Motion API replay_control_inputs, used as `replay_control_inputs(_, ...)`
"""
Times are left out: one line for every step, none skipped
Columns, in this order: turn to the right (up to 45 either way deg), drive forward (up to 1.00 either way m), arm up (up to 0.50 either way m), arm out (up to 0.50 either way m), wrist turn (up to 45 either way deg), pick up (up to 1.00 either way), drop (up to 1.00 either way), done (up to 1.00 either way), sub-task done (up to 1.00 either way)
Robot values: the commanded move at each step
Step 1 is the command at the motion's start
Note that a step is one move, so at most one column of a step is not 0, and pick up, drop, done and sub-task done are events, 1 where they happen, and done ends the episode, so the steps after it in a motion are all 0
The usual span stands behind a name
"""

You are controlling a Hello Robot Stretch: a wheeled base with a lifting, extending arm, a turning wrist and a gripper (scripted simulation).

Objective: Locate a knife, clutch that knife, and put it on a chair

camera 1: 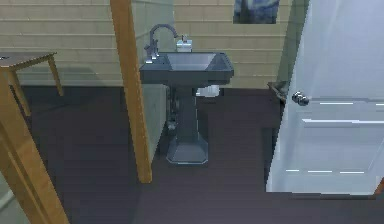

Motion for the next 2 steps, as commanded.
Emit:
replay_control_inputs(-6.0,0.00,0.00,0.00,0.0,0.00,0.00,0.00,0.00)
replay_control_inputs(0.0,0.70,0.00,0.00,0.0,0.00,0.00,0.00,0.00)
